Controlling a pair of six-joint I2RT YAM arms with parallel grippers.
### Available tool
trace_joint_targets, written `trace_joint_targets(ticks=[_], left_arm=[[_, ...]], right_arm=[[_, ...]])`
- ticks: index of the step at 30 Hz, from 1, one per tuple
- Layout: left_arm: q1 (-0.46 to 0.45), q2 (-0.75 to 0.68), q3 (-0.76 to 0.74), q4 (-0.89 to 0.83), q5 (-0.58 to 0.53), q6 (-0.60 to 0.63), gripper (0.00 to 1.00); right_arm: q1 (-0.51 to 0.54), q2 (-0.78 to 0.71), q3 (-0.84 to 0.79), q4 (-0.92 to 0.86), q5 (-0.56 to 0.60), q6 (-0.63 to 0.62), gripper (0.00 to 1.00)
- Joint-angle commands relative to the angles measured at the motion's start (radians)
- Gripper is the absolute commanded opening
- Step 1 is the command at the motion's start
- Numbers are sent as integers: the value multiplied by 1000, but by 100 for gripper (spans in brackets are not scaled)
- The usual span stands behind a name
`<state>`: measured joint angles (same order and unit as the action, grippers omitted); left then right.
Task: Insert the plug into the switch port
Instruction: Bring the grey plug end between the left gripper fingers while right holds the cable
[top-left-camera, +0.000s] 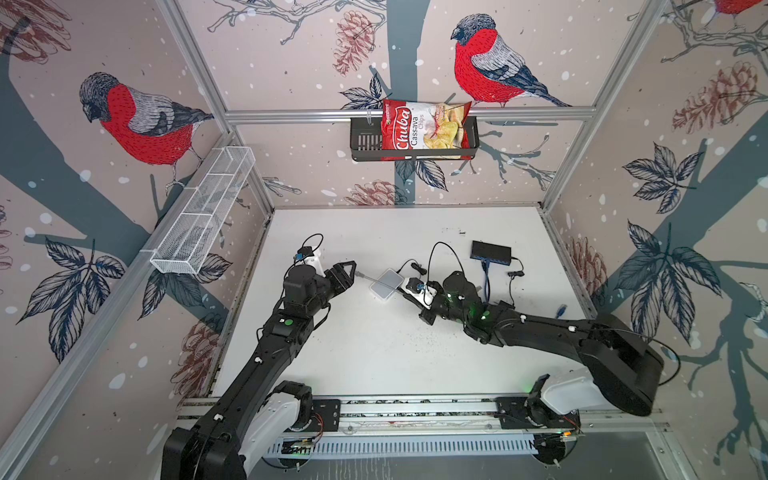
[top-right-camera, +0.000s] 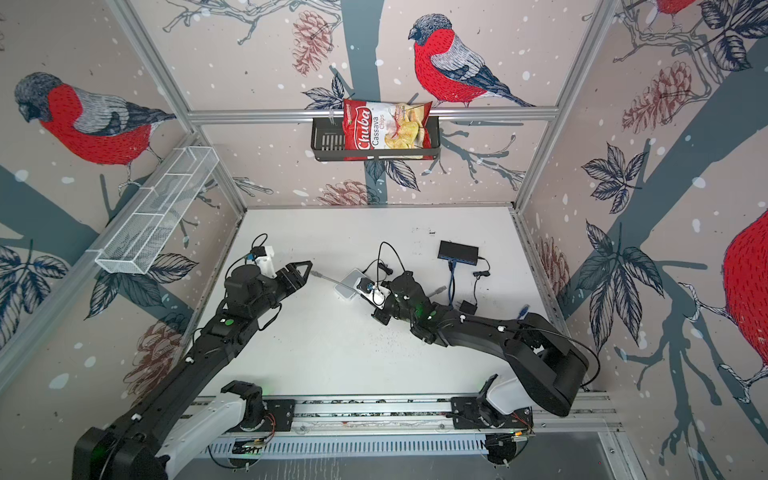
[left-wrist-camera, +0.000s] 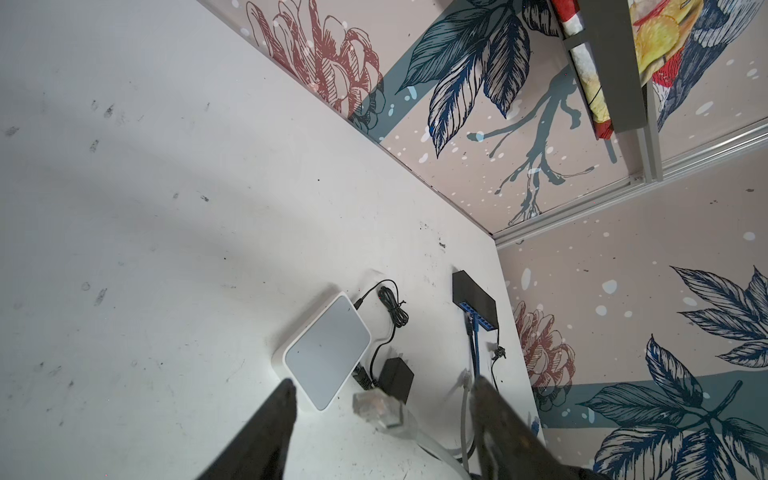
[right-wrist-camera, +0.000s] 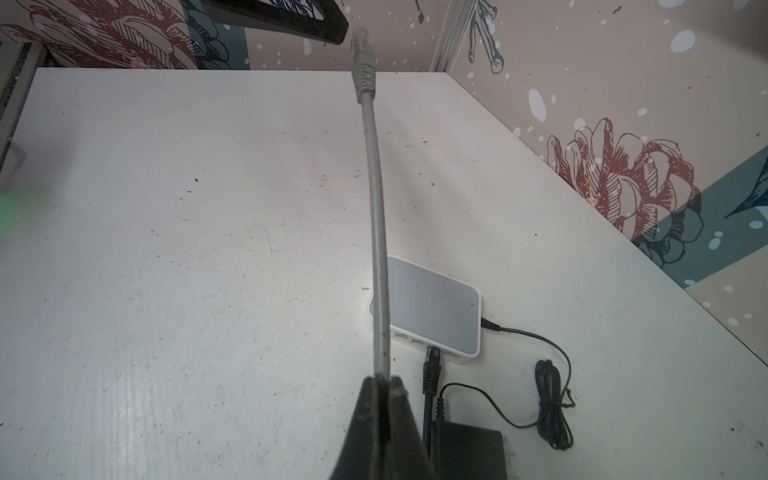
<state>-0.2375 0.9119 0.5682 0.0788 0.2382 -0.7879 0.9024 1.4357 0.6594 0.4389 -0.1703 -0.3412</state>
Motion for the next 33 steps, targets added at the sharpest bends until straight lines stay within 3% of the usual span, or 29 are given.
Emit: trace_joint_targets(ticks=[1, 9, 33], left_arm=[[1, 1, -6, 28, 9, 6, 62], [5, -10, -22, 15, -25, 18, 55], [7, 71, -64, 150, 76, -30, 21]], right_arm=[[1, -11, 5, 4, -43, 10, 4], [-5, -12, 25, -38, -95, 13, 4], [18, 27, 24, 15, 7, 8, 6]])
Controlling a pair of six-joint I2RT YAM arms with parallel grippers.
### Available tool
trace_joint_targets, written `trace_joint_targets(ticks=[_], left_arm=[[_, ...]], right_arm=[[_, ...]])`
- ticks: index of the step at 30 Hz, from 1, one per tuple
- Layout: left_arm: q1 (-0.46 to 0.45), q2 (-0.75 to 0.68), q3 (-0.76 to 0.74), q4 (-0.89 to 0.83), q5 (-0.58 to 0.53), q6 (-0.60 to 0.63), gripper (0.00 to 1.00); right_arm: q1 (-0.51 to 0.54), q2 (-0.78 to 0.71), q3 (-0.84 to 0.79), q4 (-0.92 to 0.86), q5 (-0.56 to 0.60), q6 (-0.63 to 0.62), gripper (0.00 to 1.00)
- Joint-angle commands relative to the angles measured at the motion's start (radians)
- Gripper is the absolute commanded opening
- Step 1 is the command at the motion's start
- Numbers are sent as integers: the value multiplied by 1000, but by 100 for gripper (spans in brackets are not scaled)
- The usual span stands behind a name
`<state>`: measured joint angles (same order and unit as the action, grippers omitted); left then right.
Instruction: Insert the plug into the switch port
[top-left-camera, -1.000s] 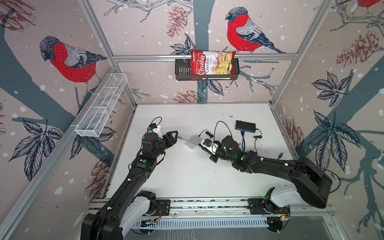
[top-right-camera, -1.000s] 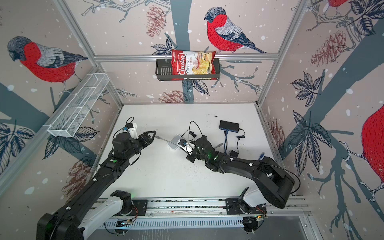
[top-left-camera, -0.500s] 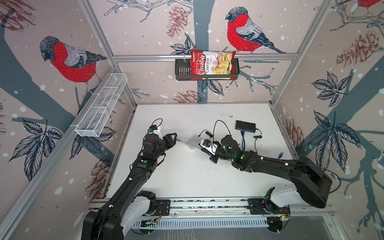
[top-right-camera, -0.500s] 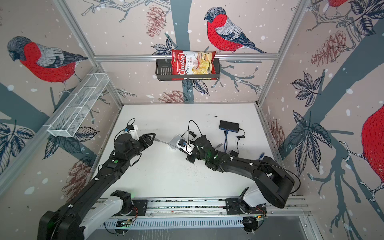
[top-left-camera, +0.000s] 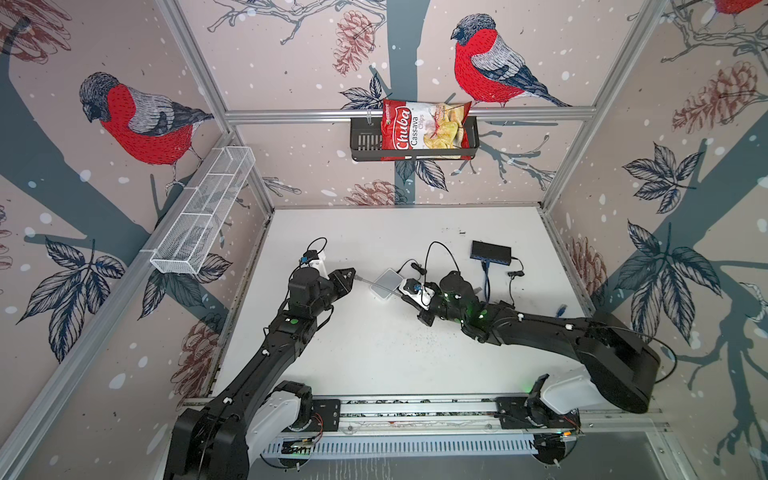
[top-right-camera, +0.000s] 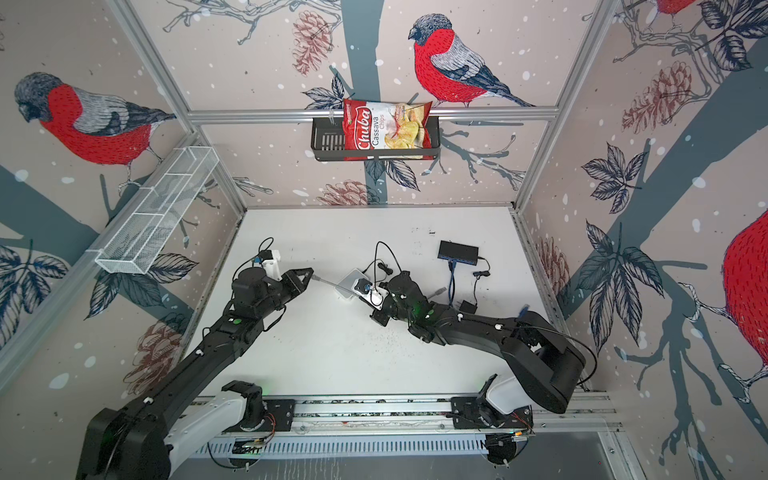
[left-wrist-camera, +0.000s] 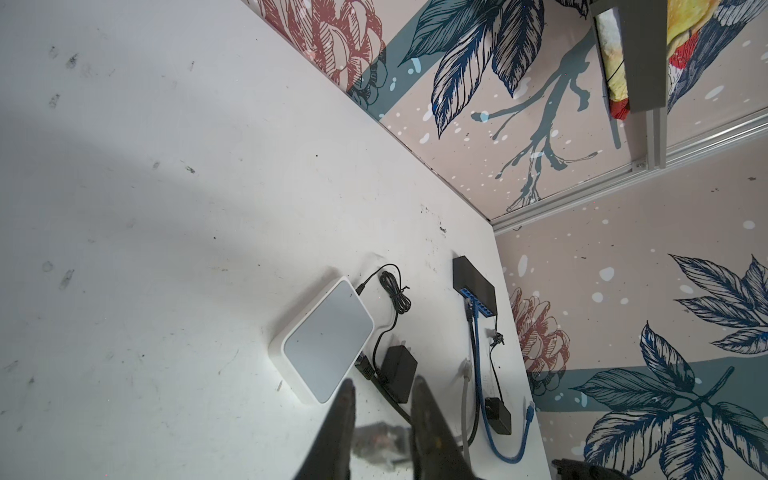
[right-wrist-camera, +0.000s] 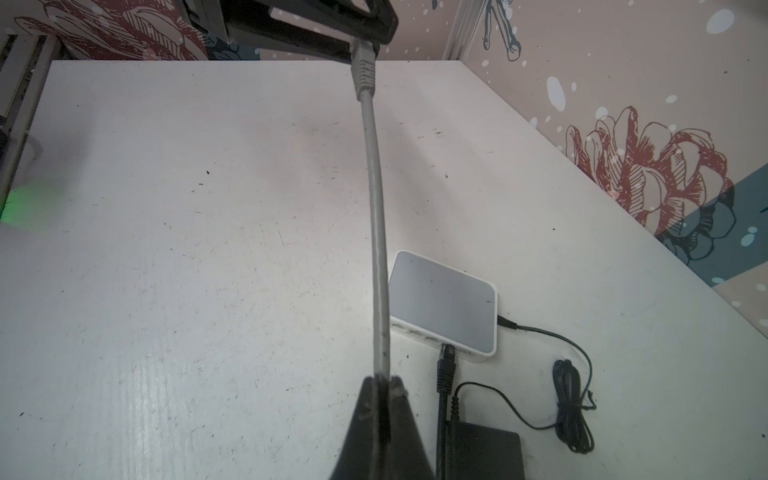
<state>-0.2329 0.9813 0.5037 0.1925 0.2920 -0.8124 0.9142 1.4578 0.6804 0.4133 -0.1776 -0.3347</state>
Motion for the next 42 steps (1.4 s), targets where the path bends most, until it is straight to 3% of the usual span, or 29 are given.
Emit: trace_joint_targets(ticks=[1, 12, 20, 29, 42], left_arm=[[2, 2, -2, 36, 23, -5, 19], [3, -4, -14, 59, 41, 49, 4], [2, -3, -51, 171, 164, 276, 2], [1, 25, -59, 270, 322, 447, 1], [2, 43, -50, 314, 403, 428, 0]], right_arm=[[6, 7, 4, 41, 18, 1, 6], [14, 32, 14, 30, 17, 3, 8], [-2, 59, 82, -53, -98, 11, 25], [-28, 98, 153, -26, -199, 6, 30], [14, 155, 223, -9, -158, -36, 33]])
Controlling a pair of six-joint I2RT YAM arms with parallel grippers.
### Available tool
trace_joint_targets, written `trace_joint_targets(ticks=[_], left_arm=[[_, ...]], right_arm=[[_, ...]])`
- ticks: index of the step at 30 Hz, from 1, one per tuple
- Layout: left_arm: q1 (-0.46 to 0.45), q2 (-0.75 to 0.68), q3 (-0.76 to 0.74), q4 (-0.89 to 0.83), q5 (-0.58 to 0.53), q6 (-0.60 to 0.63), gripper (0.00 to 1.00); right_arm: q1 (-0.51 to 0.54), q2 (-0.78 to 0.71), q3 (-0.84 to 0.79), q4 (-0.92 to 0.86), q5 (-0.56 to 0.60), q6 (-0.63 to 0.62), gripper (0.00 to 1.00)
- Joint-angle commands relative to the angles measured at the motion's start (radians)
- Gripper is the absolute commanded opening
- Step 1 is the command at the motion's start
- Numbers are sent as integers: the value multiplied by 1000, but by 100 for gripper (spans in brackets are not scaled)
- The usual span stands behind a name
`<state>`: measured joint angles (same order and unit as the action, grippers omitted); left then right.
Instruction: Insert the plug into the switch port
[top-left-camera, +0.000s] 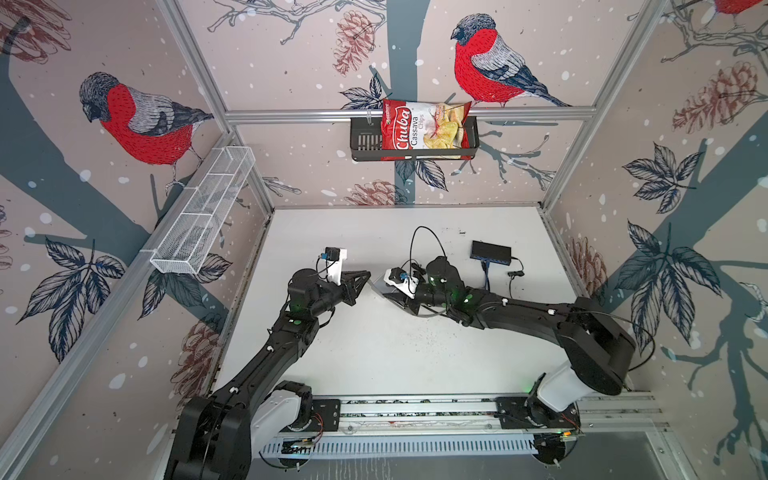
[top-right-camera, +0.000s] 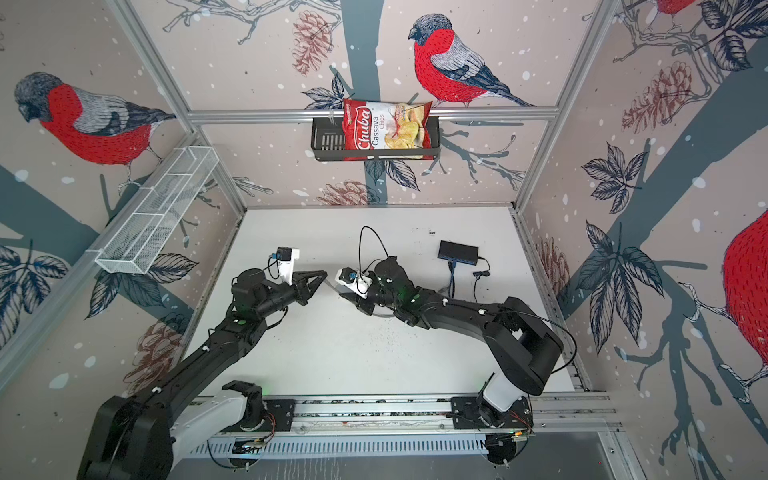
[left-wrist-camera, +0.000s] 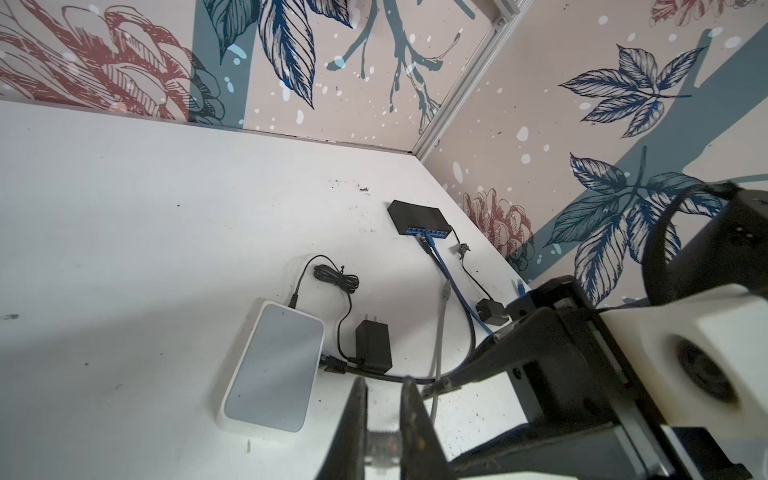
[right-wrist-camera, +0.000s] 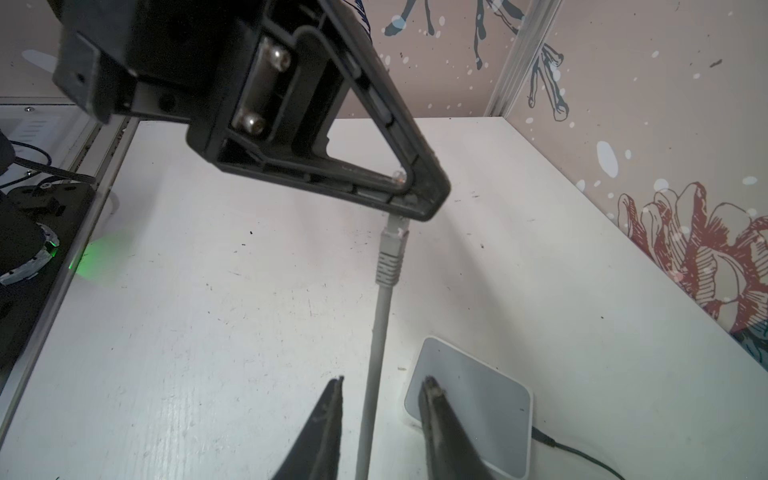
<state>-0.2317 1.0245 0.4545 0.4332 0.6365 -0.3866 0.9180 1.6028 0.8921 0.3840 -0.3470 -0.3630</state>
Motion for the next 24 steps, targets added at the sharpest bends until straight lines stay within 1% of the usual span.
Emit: trace_joint_targets(ticks=[1, 3, 8, 17, 19, 21, 24], left_arm=[[2, 0, -2, 80, 72, 1, 1], [0, 0, -5, 100, 111, -1, 0], [0, 7, -14, 135, 158, -5, 1], [1, 28, -13, 162, 168, -47, 2], [0, 24, -16, 169, 167, -52, 4], [0, 17, -21, 172, 163, -54, 6], [0, 14, -22, 165, 158, -54, 6]], right_arm=[[15, 13, 13, 27, 20, -8, 33], [22, 16, 10, 36, 25, -8, 33], [24, 11, 6, 50, 27, -1, 34], [27, 16, 18, 107, 57, 21, 33], [28, 26, 25, 116, 57, 24, 31], [28, 34, 32, 122, 55, 27, 26], [28, 46, 42, 131, 64, 36, 22]])
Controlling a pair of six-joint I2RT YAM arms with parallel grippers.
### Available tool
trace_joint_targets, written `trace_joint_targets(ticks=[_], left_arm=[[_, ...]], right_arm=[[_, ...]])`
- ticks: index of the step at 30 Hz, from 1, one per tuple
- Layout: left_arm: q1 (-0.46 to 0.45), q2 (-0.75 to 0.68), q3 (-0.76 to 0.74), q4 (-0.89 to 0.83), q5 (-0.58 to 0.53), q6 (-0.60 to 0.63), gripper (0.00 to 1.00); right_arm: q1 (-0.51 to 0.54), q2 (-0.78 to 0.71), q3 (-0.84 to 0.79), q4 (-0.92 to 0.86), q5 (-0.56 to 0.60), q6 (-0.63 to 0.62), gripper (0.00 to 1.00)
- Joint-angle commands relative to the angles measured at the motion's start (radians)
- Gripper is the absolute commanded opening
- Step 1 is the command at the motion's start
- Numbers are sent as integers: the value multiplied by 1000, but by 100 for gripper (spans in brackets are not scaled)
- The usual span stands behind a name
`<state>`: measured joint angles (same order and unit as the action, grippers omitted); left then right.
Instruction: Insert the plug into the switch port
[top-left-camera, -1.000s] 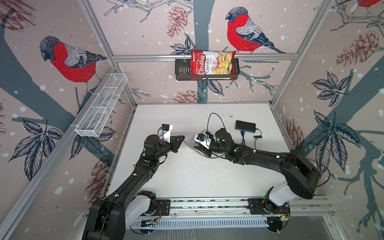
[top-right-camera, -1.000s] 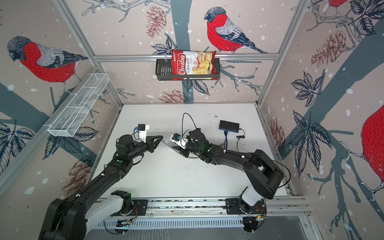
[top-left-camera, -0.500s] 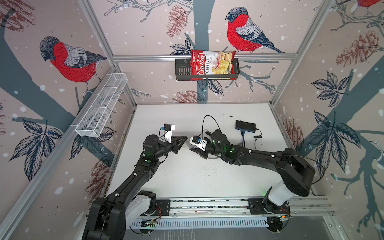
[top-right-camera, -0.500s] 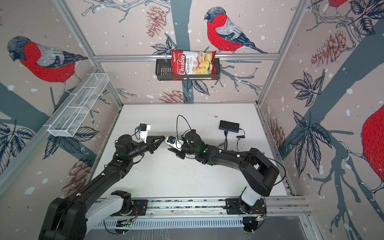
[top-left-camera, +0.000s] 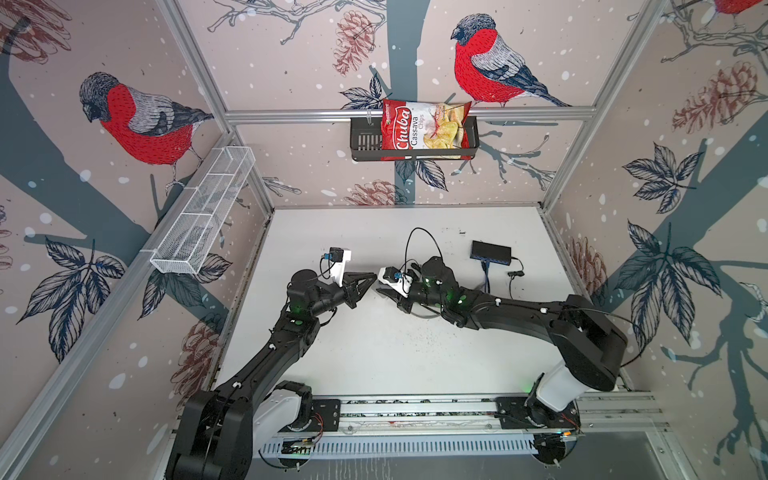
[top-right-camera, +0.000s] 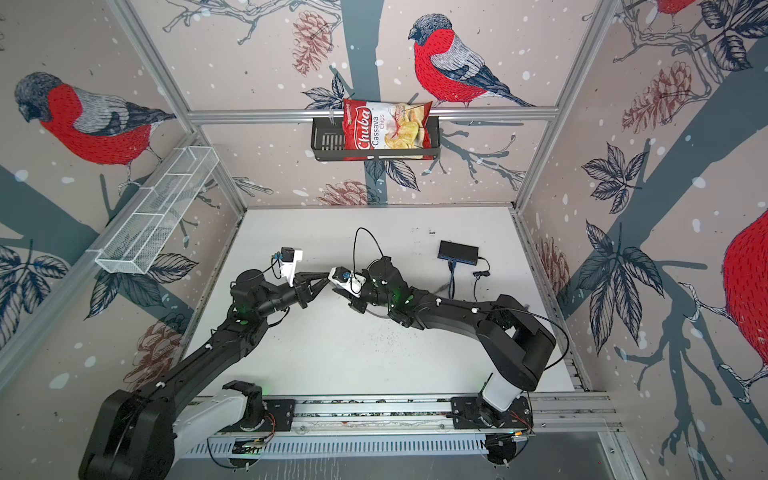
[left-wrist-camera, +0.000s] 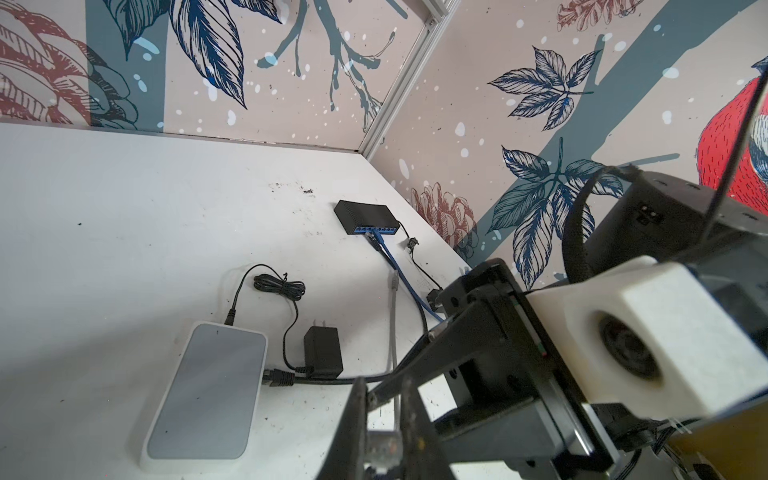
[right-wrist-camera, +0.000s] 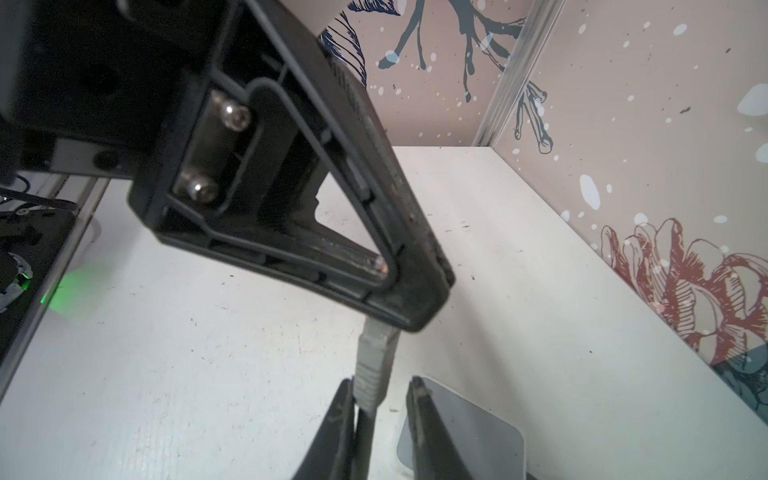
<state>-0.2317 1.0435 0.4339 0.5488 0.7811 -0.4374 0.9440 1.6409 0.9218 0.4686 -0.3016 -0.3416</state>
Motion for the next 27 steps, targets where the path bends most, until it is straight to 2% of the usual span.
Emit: trace_joint_targets(ticks=[1, 6, 7, 11, 14, 21, 27], left_arm=[[0, -7, -1, 48, 12, -4, 7], [1, -19, -7, 32, -11, -1, 12], [0, -23, -8, 27, -19, 3, 16], [1, -47, -10, -9, -73, 13, 46], [0, -67, -12, -30, -132, 23, 55], [0, -94, -12, -62, -226, 20, 57], [1, -94, -7, -76, -250, -1, 50]], right_arm=[[2, 11, 15, 48, 22, 19, 19], [-2, 17, 29, 43, 14, 21, 9], [-4, 17, 33, 39, 11, 22, 8], [-23, 18, 40, 9, -28, 27, 5], [-41, 17, 45, -24, -79, 25, 5], [-57, 22, 69, -118, -149, -11, 5], [-66, 28, 74, -139, -222, -16, 5]])
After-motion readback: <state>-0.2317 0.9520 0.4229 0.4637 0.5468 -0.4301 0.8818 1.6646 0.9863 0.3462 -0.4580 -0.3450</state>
